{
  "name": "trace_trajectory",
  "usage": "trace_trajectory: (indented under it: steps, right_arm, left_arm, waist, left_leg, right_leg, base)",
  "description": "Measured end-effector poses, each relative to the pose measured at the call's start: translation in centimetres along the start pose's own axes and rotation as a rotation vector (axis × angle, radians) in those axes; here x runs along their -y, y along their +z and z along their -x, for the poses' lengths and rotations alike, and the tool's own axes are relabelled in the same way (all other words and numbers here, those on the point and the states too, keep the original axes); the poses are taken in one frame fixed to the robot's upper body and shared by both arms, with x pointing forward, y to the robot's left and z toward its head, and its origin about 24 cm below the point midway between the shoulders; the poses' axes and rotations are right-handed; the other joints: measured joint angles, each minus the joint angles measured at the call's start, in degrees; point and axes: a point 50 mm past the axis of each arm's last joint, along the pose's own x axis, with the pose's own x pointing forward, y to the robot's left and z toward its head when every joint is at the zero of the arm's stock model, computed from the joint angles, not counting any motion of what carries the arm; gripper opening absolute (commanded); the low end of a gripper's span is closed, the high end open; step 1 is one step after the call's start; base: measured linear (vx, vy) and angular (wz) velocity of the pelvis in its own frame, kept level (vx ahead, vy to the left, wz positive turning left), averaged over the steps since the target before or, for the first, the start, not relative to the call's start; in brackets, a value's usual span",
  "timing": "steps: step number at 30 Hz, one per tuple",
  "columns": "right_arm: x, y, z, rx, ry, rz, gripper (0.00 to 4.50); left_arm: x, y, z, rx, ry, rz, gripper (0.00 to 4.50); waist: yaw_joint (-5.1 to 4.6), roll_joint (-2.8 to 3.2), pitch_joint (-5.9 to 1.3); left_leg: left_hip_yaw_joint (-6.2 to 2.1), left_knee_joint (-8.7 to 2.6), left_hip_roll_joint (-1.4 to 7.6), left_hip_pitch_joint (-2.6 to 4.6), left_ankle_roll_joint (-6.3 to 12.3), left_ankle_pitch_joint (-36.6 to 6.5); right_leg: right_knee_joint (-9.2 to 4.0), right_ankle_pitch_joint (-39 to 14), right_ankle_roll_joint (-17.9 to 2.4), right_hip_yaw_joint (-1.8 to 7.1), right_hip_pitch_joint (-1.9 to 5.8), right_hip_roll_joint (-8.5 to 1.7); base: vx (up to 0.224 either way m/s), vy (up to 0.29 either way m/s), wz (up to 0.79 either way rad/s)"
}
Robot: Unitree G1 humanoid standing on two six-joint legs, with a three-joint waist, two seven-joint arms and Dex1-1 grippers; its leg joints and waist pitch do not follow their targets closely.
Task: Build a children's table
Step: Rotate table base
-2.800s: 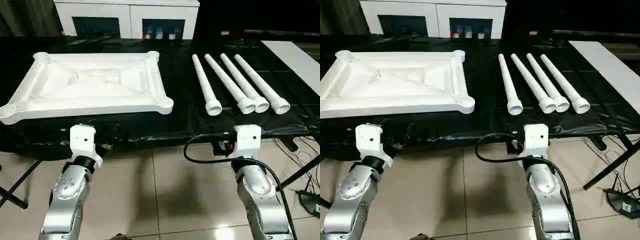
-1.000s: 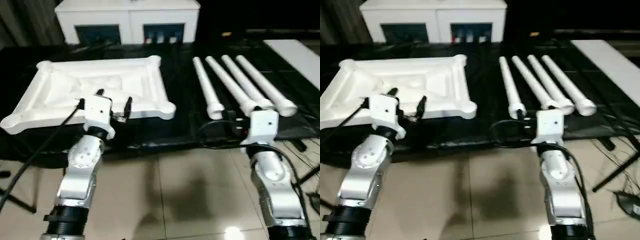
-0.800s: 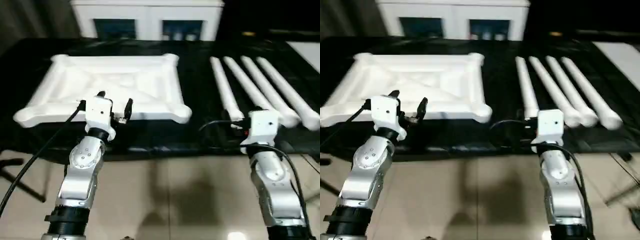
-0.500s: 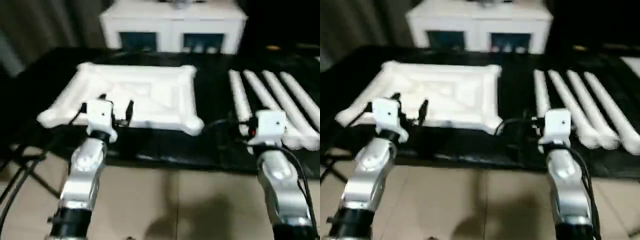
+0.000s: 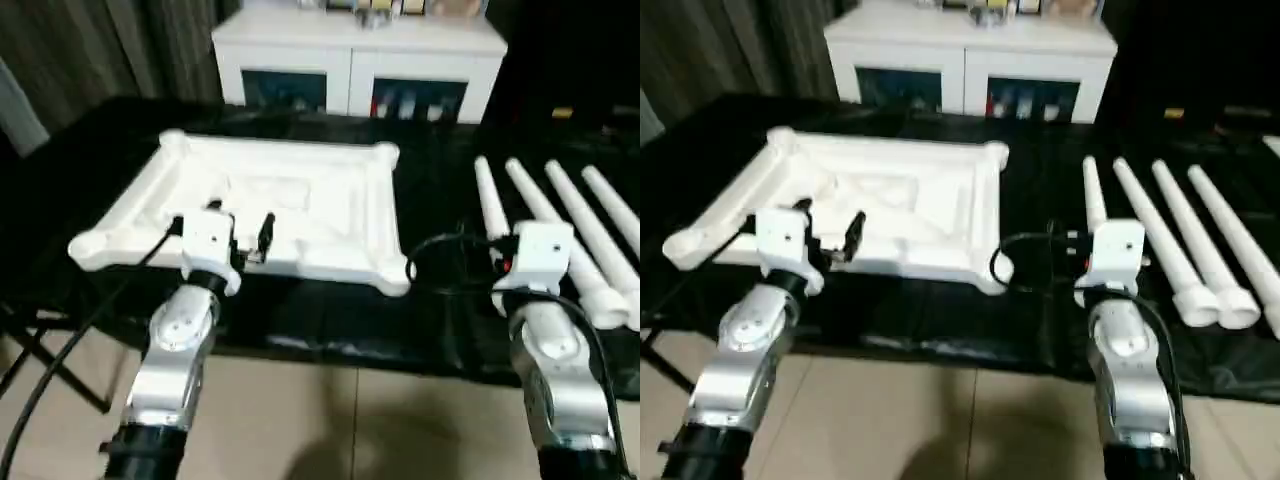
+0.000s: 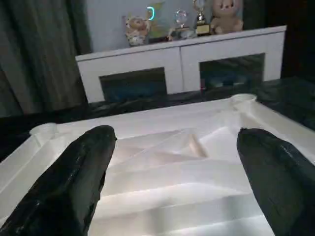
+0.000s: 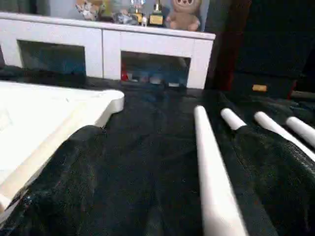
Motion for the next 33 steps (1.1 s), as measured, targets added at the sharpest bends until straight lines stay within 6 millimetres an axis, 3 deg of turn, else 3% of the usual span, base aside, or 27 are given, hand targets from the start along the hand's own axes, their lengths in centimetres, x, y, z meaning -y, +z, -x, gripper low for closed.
trace_trajectory:
  steps: [1, 2, 3, 4, 5, 6, 7, 8, 9, 10, 12, 13, 14, 17, 20, 24, 30, 33]
  right_arm:
    - [-0.4, -0.1, 0.0, -0.002, 0.014, -0.007, 4.47]
    - [-0.4, -0.2, 0.1, -0.008, 0.013, -0.006, 4.47]
    - [-0.3, -0.2, 0.1, -0.005, 0.011, -0.001, 4.47]
    - [-0.1, -0.2, 0.1, -0.004, 0.008, 0.007, 4.47]
    - [0.4, -0.2, 0.0, -0.008, 0.002, 0.02, 4.47]
    - [1.0, -0.4, 0.0, -0.017, -0.012, 0.026, 4.47]
    - [1.2, -0.5, -0.1, -0.023, -0.011, 0.03, 4.47]
    - [1.0, -0.1, -0.7, -0.013, 0.001, 0.031, 4.47]
    - [0.7, 0.4, -1.0, 0.006, 0.012, 0.033, 4.47]
    - [0.3, 0.6, -1.2, 0.016, 0.026, 0.032, 4.47]
    - [-1.0, 1.4, -1.7, 0.044, 0.096, 0.032, 4.47]
    - [-1.2, 1.5, -1.7, 0.054, 0.117, 0.03, 4.47]
    - [-1.1, 1.6, -1.7, 0.053, 0.169, 0.035, 4.47]
    - [-1.0, 1.3, -1.3, 0.031, 0.3, 0.047, 4.47]
    - [-1.2, 1.1, -1.1, 0.003, 0.434, 0.065, 4.47]
    - [-0.8, 1.4, -1.0, -0.002, 0.504, 0.101, 4.47]
    - [-0.6, 1.4, -0.6, -0.028, 0.635, 0.159, 4.47]
    - [-0.1, 1.7, -0.4, -0.041, 0.663, 0.187, 4.47]
  left_arm:
    - [-0.4, -0.1, 0.1, -0.007, 0.012, -0.004, 4.42]
    - [-0.6, -0.1, 0.2, -0.007, 0.017, -0.009, 4.42]
    - [-0.6, -0.1, 0.2, -0.008, 0.016, -0.011, 4.42]
    - [-0.5, -0.1, 0.1, -0.007, 0.014, -0.013, 4.42]
    - [0.1, 0.0, 0.0, -0.001, 0.003, -0.003, 4.42]
    - [1.0, 0.1, -0.2, 0.004, -0.025, 0.004, 4.42]
    - [1.4, 0.0, -0.2, 0.002, -0.034, 0.007, 4.42]
    - [1.2, 0.1, -0.1, 0.001, -0.024, -0.003, 4.42]
    - [1.0, 0.2, -0.1, 0.005, -0.013, -0.011, 4.42]
    - [0.5, 0.2, 0.1, 0.002, 0.0, -0.019, 4.42]
    - [-0.6, -0.1, 0.4, -0.013, 0.026, -0.014, 4.42]
    - [-0.8, -0.2, 0.5, -0.015, 0.014, -0.012, 4.42]
    - [-0.8, 0.1, 0.6, -0.005, -0.042, -0.007, 4.42]
    - [0.0, 0.6, 0.5, 0.019, -0.208, 0.0, 4.42]
    - [0.7, 1.6, -0.7, 0.037, -0.402, -0.083, 4.42]
    - [1.0, 2.5, -2.6, 0.048, -0.513, -0.135, 4.42]
    - [1.7, 1.3, -4.1, -0.048, -0.687, -0.134, 4.42]
    - [2.5, 0.5, -4.8, -0.143, -0.821, -0.154, 4.42]
  waist:
    - [-0.58, -0.75, 0.09]
    - [-1.44, -1.15, 0.11]
    - [-2.17, -1.7, -0.02]
    - [-2.34, -1.96, -0.13]
    - [-2.33, -2.21, -0.21]
    - [-1.84, -2.18, -0.22]
    - [-1.54, -2.21, -0.22]
    - [-1.22, -2.0, -0.29]
    - [-1.17, -1.32, -0.33]
    - [-1.07, -1.45, -0.42]
    - [-1.18, -2.0, -0.7]
    - [-0.86, -2.11, -0.73]
    - [-0.04, -2.24, -0.68]
    - [1.63, -2.44, -0.54]
    - [2.23, -2.16, -0.28]
    - [2.07, -1.52, 0.15]
    - [1.11, -1.35, 0.26]
    - [1.13, -1.37, 0.29]
  left_leg:
    - [0.36, -0.57, -0.12, 0.3, 0.03, 0.03]
    - [0.35, -0.65, -0.26, 0.38, 0.29, -0.08]
    - [0.49, -0.66, -0.33, 0.4, 0.77, -0.02]
    - [0.5, -0.76, -0.3, 0.03, 0.98, -0.12]
    - [0.22, -0.35, -0.24, -0.51, 2.53, -0.46]
    - [-0.51, 1.35, -0.09, -1.31, 4.44, -0.65]
    - [-1.27, 3.15, -0.02, -2.64, 4.52, -0.6]
    - [-2.01, 2.46, 0.62, -4.29, 3.43, 0.43]
    - [-2.38, 0.53, 1.56, -5.16, 1.03, 3.39]
    - [-2.52, 0.99, 2.01, -5.36, 0.37, 3.57]
    - [-2.67, 1.16, 1.51, -5.55, 0.64, 3.42]
    - [-2.63, 1.18, 1.1, -5.59, 0.66, 3.43]
    - [-2.32, 1.18, 0.77, -5.79, 0.75, 3.5]
    - [-1.17, 0.21, 0.79, -6.07, 0.72, 4.32]
    - [-0.28, -0.6, 1.42, -5.68, 0.48, 4.79]
    - [1.06, -1.03, 1.95, -4.64, 0.24, 5.03]
    - [1.53, -1.59, 1.94, -4.54, -0.07, 5.24]
    - [1.68, -1.77, 2.04, -4.64, -0.01, 5.57]
  right_leg:
    - [0.98, -1.07, -1.26, -2.05, -0.2, -1.63]
    - [0.7, -0.84, -1.84, -4.64, -0.16, -3.47]
    - [0.47, -0.19, -1.49, -5.54, 0.06, -4.23]
    - [0.09, -0.14, -0.51, -5.56, 0.62, -4.18]
    - [-0.55, -0.2, 0.03, -5.26, 0.88, -3.8]
    - [-0.97, -0.23, 0.07, -5.17, 1.27, -3.51]
    - [-1.38, -0.26, 0.07, -5.15, 1.78, -3.18]
    - [-1.5, -0.31, 0.02, -5.32, 2.01, -2.56]
    - [-1.12, -0.55, 0.0, -6.17, 2.02, -1.88]
    - [-0.65, -0.9, -0.38, -6.65, 1.84, -1.92]
    - [0.38, -0.85, -0.67, -6.32, 0.45, -2.51]
    - [0.37, -0.78, 0.3, -6.08, 0.23, -3.08]
    - [0.32, -0.79, 1.84, -5.83, 0.23, -3.5]
    - [0.5, -0.57, 1.65, -5.64, -0.31, -3.87]
    - [-0.08, 0.12, 1.19, -5.82, -0.09, -3.87]
    - [-0.31, 0.76, 0.89, -5.71, 0.56, -4.1]
    - [-0.37, 1.31, 1.29, -5.78, 0.18, -4.48]
    - [-0.34, 1.64, 0.96, -5.89, -0.07, -4.53]
  base:
    - [0.045, 0.03, -0.24]
    - [0.045, 0.03, -0.24]
    - [0.084, 0.002, -0.01]
    - [0.082, -0.004, 0.04]
    - [0.082, -0.004, 0.04]
    - [0.079, 0.01, 0.06]
    - [0.09, 0.007, -0.03]
    - [0.09, 0.007, -0.03]
    - [0.0, 0.0, 0.0]
    - [0.0, 0.0, 0.0]
    - [0.037, 0.015, 0.01]
    - [0.0, 0.0, 0.0]
    - [0.0, 0.0, 0.0]
    - [0.0, 0.0, 0.0]
    - [-0.086, -0.018, 0.04]
    - [-0.09, -0.005, 0.02]
    - [-0.034, 0.002, -0.03]
    - [0.0, 0.0, 0.0]
